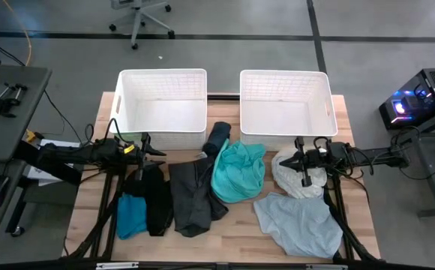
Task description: Sort clothes
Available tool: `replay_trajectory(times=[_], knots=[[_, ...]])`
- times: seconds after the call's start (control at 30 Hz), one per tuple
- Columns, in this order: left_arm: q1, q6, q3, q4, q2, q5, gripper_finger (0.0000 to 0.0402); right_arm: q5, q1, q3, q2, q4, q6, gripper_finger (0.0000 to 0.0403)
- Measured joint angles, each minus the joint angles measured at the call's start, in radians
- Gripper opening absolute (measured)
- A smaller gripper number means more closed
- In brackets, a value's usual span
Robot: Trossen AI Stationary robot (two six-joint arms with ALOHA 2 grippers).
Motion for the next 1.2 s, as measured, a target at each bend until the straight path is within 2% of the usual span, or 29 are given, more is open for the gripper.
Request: replay_trajectory(times=[0.63,0.8,1.0,1.2], knots=[[0.0,-0.012,0.0,0.018,0.0,-0.005,0.0115,0.0,0.0,0.0,0.0,0.0,0.0,0.0],[0.0,-0.167,0.001,0.275,0.0,-0.04,0.0115,0.0,0.0,0.0,0.0,0.0,0.0,0.0],[0.0,-0.307,0.003,0.596,0.01,-0.267,0.0115,0.0,0.0,0.0,0.0,0.0,0.0,0.0],[0.0,-0.373,0.048,0.594,0.062,-0.306,0.0115,0.0,0.0,0.0,0.0,0.0,0.0,0.0]])
